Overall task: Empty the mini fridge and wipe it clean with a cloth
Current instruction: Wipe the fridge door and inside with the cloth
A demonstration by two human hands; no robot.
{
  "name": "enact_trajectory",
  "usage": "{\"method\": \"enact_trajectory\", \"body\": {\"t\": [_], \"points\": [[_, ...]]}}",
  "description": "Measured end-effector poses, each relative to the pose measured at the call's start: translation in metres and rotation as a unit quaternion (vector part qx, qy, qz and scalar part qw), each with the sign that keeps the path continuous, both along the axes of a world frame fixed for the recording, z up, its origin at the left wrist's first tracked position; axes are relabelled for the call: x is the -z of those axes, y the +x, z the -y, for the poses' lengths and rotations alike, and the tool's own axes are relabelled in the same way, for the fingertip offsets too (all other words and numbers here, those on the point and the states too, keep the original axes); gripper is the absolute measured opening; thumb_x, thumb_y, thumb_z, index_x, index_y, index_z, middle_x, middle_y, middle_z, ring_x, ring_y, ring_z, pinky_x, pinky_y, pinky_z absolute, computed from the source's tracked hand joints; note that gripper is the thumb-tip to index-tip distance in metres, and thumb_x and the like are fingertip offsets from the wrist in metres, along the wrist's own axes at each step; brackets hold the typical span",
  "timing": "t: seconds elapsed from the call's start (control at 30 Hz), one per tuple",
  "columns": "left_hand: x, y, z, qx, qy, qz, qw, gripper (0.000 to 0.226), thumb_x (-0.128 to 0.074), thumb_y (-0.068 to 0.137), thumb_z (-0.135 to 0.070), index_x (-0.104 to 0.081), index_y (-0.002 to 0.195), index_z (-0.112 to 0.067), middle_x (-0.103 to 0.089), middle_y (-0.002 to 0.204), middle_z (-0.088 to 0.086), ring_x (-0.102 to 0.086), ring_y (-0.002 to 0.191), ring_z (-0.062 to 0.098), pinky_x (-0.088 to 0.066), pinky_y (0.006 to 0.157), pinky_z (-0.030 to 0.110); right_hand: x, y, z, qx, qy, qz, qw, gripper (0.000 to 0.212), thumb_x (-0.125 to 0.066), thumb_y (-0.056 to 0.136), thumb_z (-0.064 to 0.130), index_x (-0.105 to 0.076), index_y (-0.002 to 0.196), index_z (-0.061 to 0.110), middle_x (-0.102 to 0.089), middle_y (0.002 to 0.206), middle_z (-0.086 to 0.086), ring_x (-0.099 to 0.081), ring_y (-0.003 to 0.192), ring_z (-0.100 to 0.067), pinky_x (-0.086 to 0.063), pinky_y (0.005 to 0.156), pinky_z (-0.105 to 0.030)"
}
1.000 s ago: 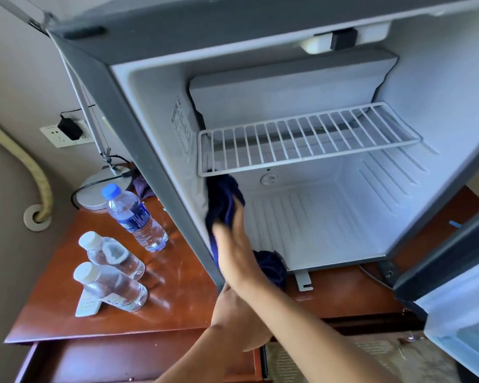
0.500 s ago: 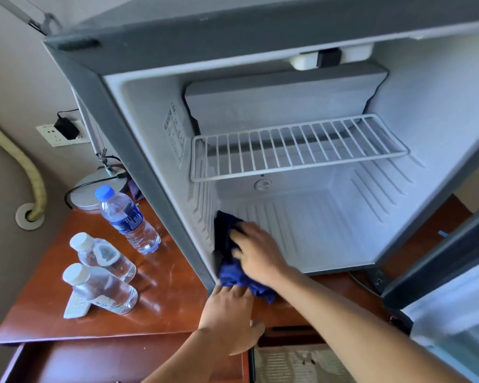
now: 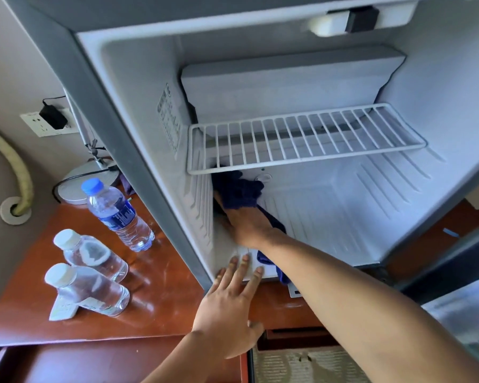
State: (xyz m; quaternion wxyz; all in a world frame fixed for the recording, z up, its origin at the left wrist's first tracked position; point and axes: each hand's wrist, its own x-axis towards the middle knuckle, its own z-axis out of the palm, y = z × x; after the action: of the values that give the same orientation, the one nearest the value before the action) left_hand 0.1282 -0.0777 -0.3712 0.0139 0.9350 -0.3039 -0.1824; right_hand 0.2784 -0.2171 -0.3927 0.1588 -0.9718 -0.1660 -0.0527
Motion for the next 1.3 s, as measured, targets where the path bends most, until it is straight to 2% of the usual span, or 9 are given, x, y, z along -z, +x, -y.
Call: {"method": "enact_trajectory", "body": {"t": [0.13, 0.3, 0.47, 0.63, 0.77, 0.93, 1.1, 1.23, 1.3], "points": [[-0.009, 0.007, 0.002, -0.015, -0.026, 0.012, 0.999, 0.079, -0.045, 0.095, -0.042, -0.003, 0.163, -0.039, 0.012, 0.172, -0.009, 0.015, 0.158, 0.016, -0.015, 0.128, 0.041, -0.005, 0.004, 0.041, 0.025, -0.126, 0.113, 0.985, 0.069, -0.062, 0.093, 0.033, -0.032, 0.154, 0.037, -0.055, 0.143, -0.015, -0.06, 0.118, -0.039, -0.055, 0.084, -0.045], [-0.01, 0.027, 0.029, -0.025, -0.002, 0.107, 0.994, 0.052, -0.031, 0.107, -0.049, -0.026, 0.153, -0.025, -0.03, 0.157, 0.006, -0.032, 0.142, 0.028, -0.041, 0.11, 0.044, 0.001, -0.027, 0.119, 0.329, -0.12, 0.102, 0.931, 0.061, -0.062, 0.088, 0.056, -0.05, 0.136, 0.022, -0.066, 0.118, -0.018, -0.062, 0.105, -0.038, -0.045, 0.089, -0.049], [0.009, 0.064, 0.043, -0.041, 0.075, 0.031, 0.996, 0.076, -0.013, 0.099, -0.075, 0.031, 0.153, -0.045, 0.035, 0.165, 0.007, 0.029, 0.151, 0.045, 0.009, 0.123, 0.063, 0.003, -0.031, 0.139, 0.421, -0.029, 0.028, 0.906, 0.086, -0.066, 0.086, 0.058, -0.029, 0.148, 0.011, -0.05, 0.137, -0.022, -0.051, 0.121, -0.042, -0.045, 0.095, -0.05], [0.022, 0.064, 0.042, -0.045, 0.077, 0.021, 0.996, 0.073, -0.003, 0.096, -0.077, 0.046, 0.141, -0.048, 0.052, 0.154, 0.008, 0.047, 0.14, 0.044, 0.02, 0.117, 0.065, -0.039, 0.001, 0.135, 0.367, 0.086, -0.137, 0.916, 0.081, -0.077, 0.076, 0.052, -0.042, 0.141, 0.016, -0.06, 0.131, -0.01, -0.061, 0.114, -0.034, -0.051, 0.08, -0.037], [0.018, 0.064, 0.044, -0.051, 0.062, 0.002, 0.997, 0.072, -0.004, 0.096, -0.077, 0.048, 0.138, -0.05, 0.055, 0.151, 0.006, 0.052, 0.136, 0.042, 0.024, 0.115, 0.065, -0.056, 0.001, 0.074, 0.236, 0.182, 0.097, 0.95, 0.062, -0.081, 0.077, 0.038, -0.055, 0.129, 0.018, -0.068, 0.118, -0.007, -0.066, 0.104, -0.028, -0.054, 0.074, -0.032], [0.02, 0.064, 0.044, -0.048, 0.067, -0.007, 0.997, 0.072, -0.002, 0.096, -0.076, 0.045, 0.142, -0.047, 0.059, 0.147, 0.006, 0.053, 0.137, 0.04, 0.023, 0.117, 0.064, -0.052, 0.021, 0.013, 0.126, 0.011, 0.124, 0.984, 0.06, -0.08, 0.069, -0.004, -0.065, 0.125, 0.011, -0.068, 0.109, -0.016, -0.066, 0.097, -0.042, -0.053, 0.067, -0.041], [0.02, 0.064, 0.045, -0.049, 0.072, -0.012, 0.996, 0.071, 0.0, 0.093, -0.077, 0.048, 0.138, -0.051, 0.056, 0.151, 0.006, 0.053, 0.136, 0.039, 0.024, 0.116, 0.064, -0.019, 0.014, 0.055, 0.013, -0.094, 0.086, 0.992, 0.059, -0.083, 0.065, 0.013, -0.068, 0.122, 0.015, -0.066, 0.104, -0.013, -0.067, 0.082, -0.038, -0.049, 0.054, -0.038], [0.021, 0.064, 0.044, -0.049, 0.068, -0.006, 0.996, 0.072, 0.011, 0.082, -0.079, 0.049, 0.137, -0.051, 0.056, 0.15, 0.005, 0.052, 0.137, 0.039, 0.024, 0.117, 0.064, -0.015, -0.01, 0.116, 0.198, -0.126, 0.063, 0.97, 0.06, -0.073, 0.084, 0.034, -0.05, 0.138, 0.023, -0.058, 0.121, -0.018, -0.067, 0.085, -0.039, -0.041, 0.055, -0.036], [0.022, 0.063, 0.043, -0.051, 0.066, 0.003, 0.997, 0.074, 0.01, 0.081, -0.079, 0.049, 0.137, -0.05, 0.057, 0.15, 0.005, 0.051, 0.138, 0.04, 0.023, 0.117, 0.064, -0.027, -0.023, 0.138, 0.389, -0.009, 0.031, 0.921, 0.054, -0.064, 0.094, 0.032, -0.041, 0.14, 0.018, -0.053, 0.129, -0.02, -0.065, 0.1, -0.042, -0.046, 0.065, -0.042]]}}
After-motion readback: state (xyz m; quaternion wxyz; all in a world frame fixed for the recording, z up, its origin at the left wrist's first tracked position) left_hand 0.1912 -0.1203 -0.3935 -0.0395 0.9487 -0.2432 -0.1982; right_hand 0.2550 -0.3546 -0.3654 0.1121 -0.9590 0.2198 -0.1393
